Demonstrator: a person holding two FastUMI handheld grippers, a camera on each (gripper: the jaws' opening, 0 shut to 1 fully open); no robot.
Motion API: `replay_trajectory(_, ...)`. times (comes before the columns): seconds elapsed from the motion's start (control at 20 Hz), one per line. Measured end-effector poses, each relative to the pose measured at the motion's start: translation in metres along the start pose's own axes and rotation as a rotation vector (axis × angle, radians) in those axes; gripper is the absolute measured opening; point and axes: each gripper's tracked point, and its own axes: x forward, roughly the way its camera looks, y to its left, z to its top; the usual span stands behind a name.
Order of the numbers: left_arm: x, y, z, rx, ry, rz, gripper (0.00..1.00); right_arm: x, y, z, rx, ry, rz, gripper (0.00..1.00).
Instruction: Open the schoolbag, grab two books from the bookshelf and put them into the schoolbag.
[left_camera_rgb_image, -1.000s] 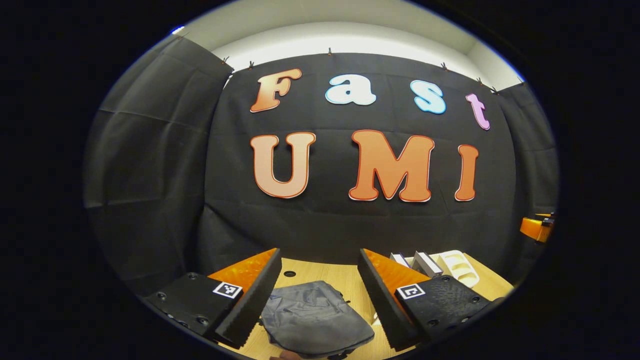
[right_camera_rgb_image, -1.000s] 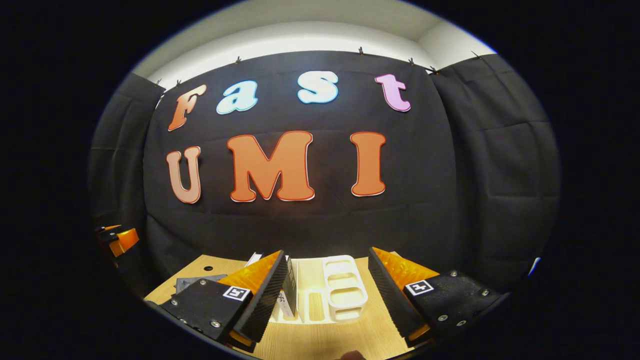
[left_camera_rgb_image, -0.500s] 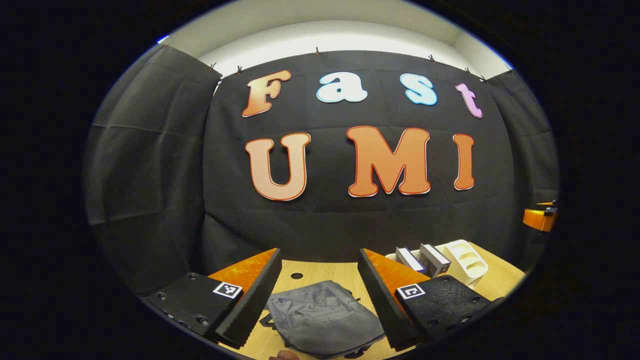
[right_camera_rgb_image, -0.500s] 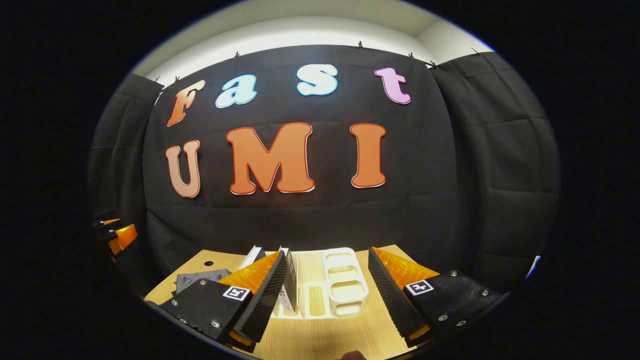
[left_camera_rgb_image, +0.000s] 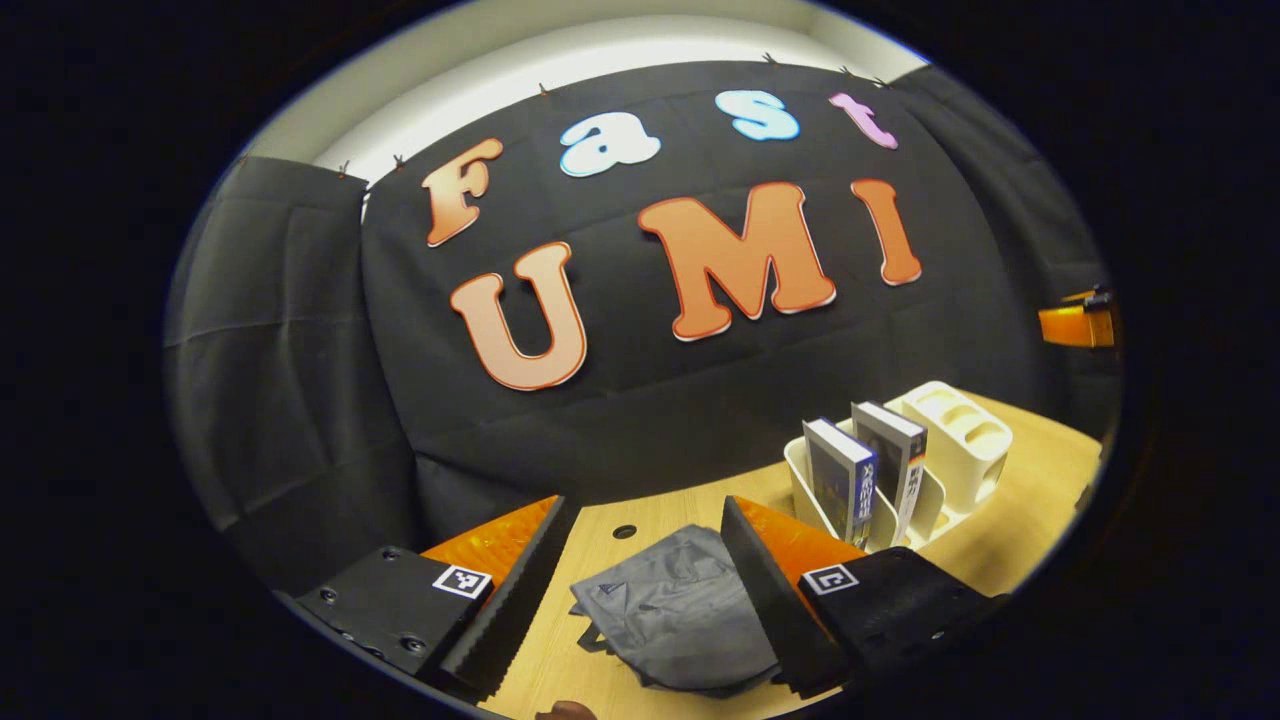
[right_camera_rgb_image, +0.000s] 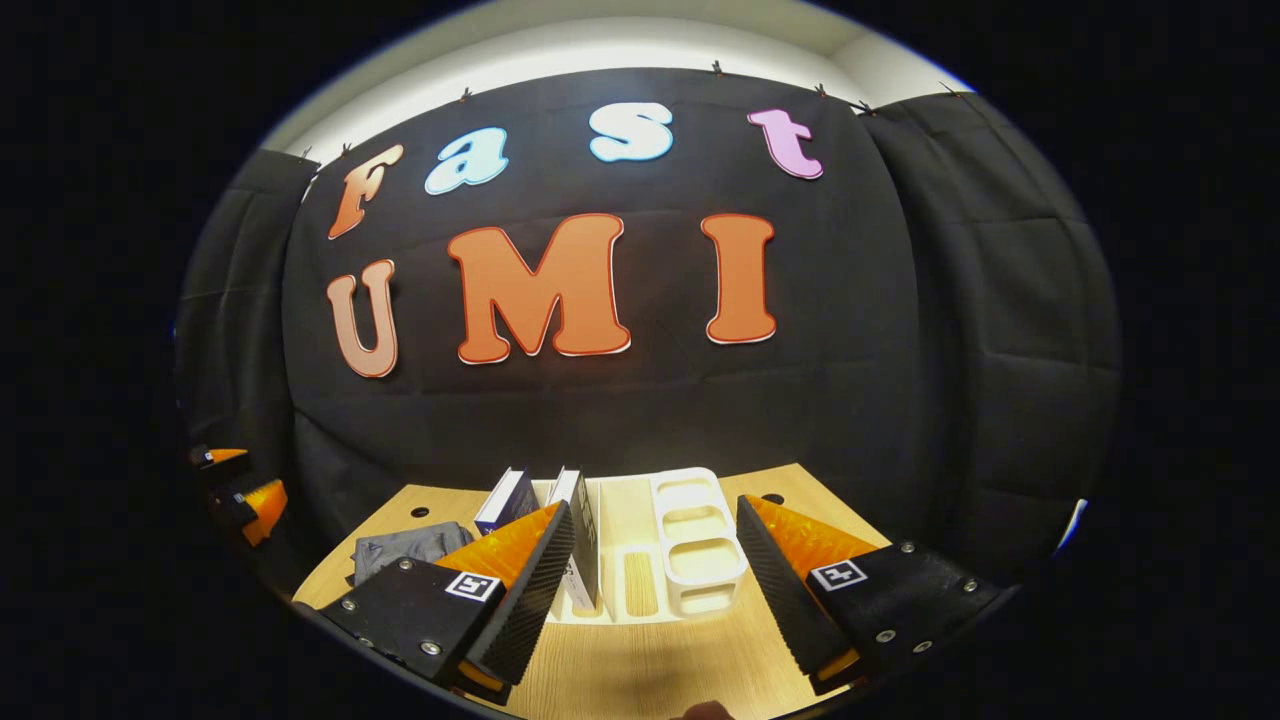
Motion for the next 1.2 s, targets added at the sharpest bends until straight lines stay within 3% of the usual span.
replay_trajectory(0.2, 0.000, -0.031, -0.047, 0.084, 0.108, -0.094, 0.97, 0.003, -0.006, -0.022, -0.014, 0.049, -0.007, 0.97)
replay_trajectory(0.4, -0.004, -0.052, -0.094, 0.176, 0.196, -0.142, 0.98, 0.001, -0.019, -0.039, -0.027, 0.082, -0.037, 0.97)
replay_trajectory(0.95, -0.007, -0.119, -0.191, 0.383, 0.330, -0.321, 0.98, -0.010, -0.051, -0.075, -0.019, 0.184, -0.113, 0.97)
replay_trajectory(1.2, 0.001, -0.139, -0.226, 0.482, 0.360, -0.366, 0.98, -0.015, -0.071, -0.089, -0.009, 0.236, -0.161, 0.97)
